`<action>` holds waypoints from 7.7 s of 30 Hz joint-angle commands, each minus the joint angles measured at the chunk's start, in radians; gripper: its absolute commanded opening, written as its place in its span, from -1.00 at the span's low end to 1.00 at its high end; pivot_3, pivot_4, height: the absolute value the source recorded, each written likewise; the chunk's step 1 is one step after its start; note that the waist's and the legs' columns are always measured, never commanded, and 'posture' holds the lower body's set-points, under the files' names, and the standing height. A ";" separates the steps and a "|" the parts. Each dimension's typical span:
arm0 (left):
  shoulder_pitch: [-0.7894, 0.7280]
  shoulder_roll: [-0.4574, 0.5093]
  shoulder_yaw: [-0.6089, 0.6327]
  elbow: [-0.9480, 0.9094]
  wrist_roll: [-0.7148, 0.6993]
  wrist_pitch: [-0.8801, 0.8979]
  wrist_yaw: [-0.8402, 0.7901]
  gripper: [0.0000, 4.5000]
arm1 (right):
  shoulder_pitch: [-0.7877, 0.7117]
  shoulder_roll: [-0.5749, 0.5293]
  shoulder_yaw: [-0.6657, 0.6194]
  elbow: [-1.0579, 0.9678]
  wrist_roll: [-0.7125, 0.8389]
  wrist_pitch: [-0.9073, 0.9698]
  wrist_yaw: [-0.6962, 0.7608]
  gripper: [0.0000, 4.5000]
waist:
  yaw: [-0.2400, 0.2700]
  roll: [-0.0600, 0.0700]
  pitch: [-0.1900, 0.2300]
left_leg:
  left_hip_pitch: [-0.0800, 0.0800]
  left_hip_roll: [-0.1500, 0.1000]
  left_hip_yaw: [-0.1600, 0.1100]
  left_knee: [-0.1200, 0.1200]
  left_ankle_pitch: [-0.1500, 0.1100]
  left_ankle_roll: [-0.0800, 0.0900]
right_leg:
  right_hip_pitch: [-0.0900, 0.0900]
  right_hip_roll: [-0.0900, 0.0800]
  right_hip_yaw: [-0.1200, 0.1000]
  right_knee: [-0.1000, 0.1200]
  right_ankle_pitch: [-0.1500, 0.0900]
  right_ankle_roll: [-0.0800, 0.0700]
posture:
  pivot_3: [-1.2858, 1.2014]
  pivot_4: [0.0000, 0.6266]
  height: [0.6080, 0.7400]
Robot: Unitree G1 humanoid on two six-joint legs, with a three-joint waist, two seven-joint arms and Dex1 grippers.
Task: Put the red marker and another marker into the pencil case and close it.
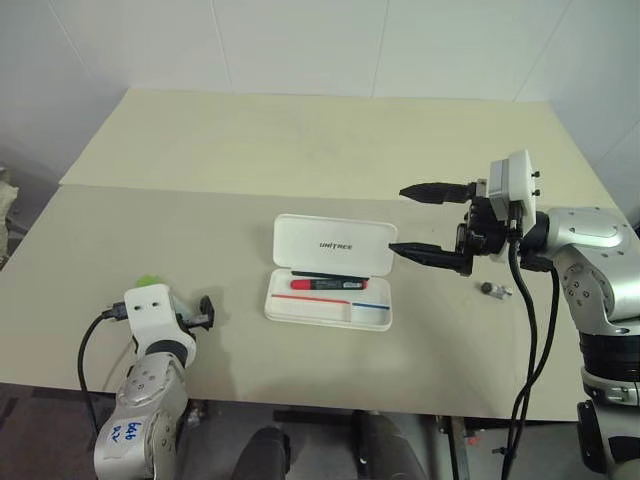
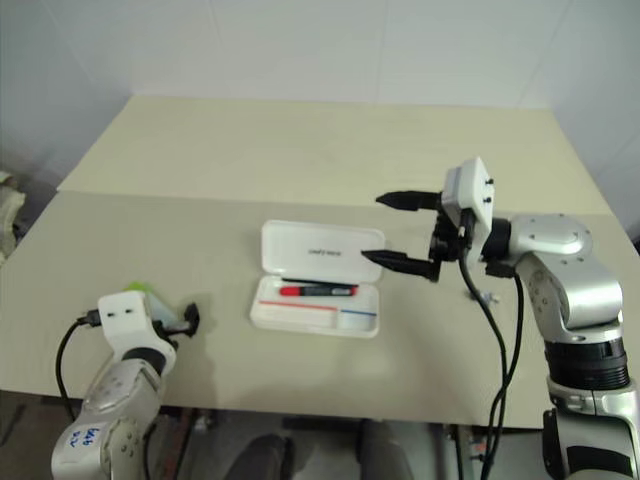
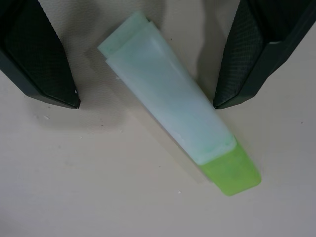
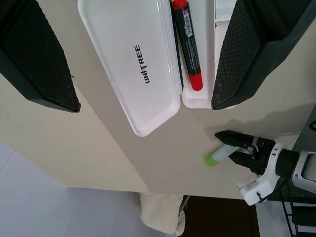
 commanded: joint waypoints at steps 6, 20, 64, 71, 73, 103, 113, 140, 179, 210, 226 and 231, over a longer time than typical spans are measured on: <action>0.010 -0.002 0.022 -0.019 0.045 0.035 0.022 -0.02 | -0.015 -0.010 -0.023 -0.039 0.021 -0.009 -0.013 1.00 | -0.007 0.000 0.000 | 0.005 0.001 0.000 -0.001 0.000 0.000 | 0.007 0.001 0.000 -0.004 0.000 0.000 | 0.03 -0.52 1.00; -0.004 -0.011 0.055 -0.012 0.048 -0.050 0.001 -0.44 | 0.002 -0.005 -0.017 -0.026 0.009 -0.026 -0.015 1.00 | -0.002 0.000 0.000 | 0.003 0.001 -0.001 -0.002 -0.001 0.000 | 0.007 0.000 -0.002 -0.009 0.000 0.001 | 0.03 -0.52 1.00; -0.020 0.058 0.095 0.048 -0.126 -0.106 -0.174 0.25 | 0.105 -0.029 -0.040 -0.093 0.015 -0.026 -0.088 1.00 | 0.001 0.000 0.000 | 0.001 0.001 -0.002 -0.004 -0.003 0.002 | 0.007 0.000 -0.003 -0.018 0.001 0.002 | 0.03 -0.52 1.00; -0.028 0.055 0.108 0.072 -0.134 -0.059 -0.160 0.25 | 0.116 -0.030 -0.048 -0.111 0.021 -0.021 -0.101 1.00 | 0.000 0.000 0.000 | 0.001 0.001 -0.002 -0.004 -0.003 0.002 | 0.008 0.000 -0.003 -0.017 0.001 0.002 | 0.03 -0.52 1.00; -0.029 0.059 0.109 0.076 -0.134 -0.053 -0.161 0.25 | 0.121 -0.032 -0.050 -0.117 0.026 -0.017 -0.102 1.00 | 0.000 0.000 0.000 | 0.001 0.001 -0.002 -0.004 -0.003 0.002 | 0.008 0.000 -0.003 -0.017 0.001 0.002 | 0.03 -0.52 1.00; -0.116 0.162 0.081 0.000 -0.272 -0.285 -0.430 -0.54 | 0.130 -0.020 -0.038 -0.104 0.022 -0.030 -0.109 1.00 | 0.021 0.000 0.000 | 0.000 0.002 -0.002 -0.005 -0.004 0.002 | 0.007 0.000 -0.003 -0.021 0.001 0.002 | 0.03 -0.52 1.00; -0.070 0.398 0.094 0.091 -0.399 -0.528 -0.890 -0.54 | 0.178 -0.026 -0.075 -0.129 0.024 -0.042 -0.158 1.00 | 0.022 0.001 0.000 | 0.000 0.002 -0.001 -0.008 -0.004 0.003 | 0.007 -0.001 -0.003 -0.025 0.000 0.000 | 0.03 -0.52 1.00; -0.532 0.714 -0.388 0.689 -0.152 -0.770 -1.582 -0.54 | 0.421 -0.074 -0.267 -0.369 0.079 0.026 -0.294 1.00 | 0.024 0.004 0.002 | -0.001 0.002 0.000 -0.015 -0.004 0.003 | 0.004 0.000 -0.003 -0.024 0.000 0.001 | 0.03 -0.52 1.00; -0.649 0.582 -0.522 0.683 -0.033 -0.652 -1.508 -0.54 | 0.506 -0.051 -0.301 -0.481 0.109 0.050 -0.425 1.00 | 0.021 0.004 0.002 | -0.002 0.001 0.000 -0.002 -0.003 0.004 | 0.003 0.001 -0.001 -0.011 0.001 0.002 | 0.03 -0.52 1.00; -0.638 0.578 -0.520 0.695 -0.020 -0.668 -1.504 0.77 | 0.491 -0.050 -0.282 -0.469 0.109 0.045 -0.433 1.00 | 0.021 0.004 0.002 | -0.002 0.001 0.000 -0.002 -0.003 0.004 | 0.003 0.001 -0.001 -0.011 0.001 0.002 | 0.03 -0.52 1.00; -0.584 0.667 -0.278 0.523 -0.350 -0.485 -1.577 0.99 | 0.496 -0.130 -0.259 -0.149 0.040 -0.004 -0.227 1.00 | 0.020 0.004 0.002 | -0.002 0.002 0.000 -0.002 -0.003 0.004 | 0.003 0.001 -0.001 -0.011 0.001 0.002 | 0.03 -0.52 1.00; -0.601 0.743 -0.215 0.525 -0.400 -0.454 -1.618 0.99 | 0.466 -0.219 -0.187 0.120 -0.068 -0.112 -0.043 1.00 | 0.018 0.004 0.002 | -0.001 0.001 0.001 -0.001 -0.003 0.004 | 0.003 0.001 -0.001 -0.010 0.000 0.002 | 0.03 -0.52 1.00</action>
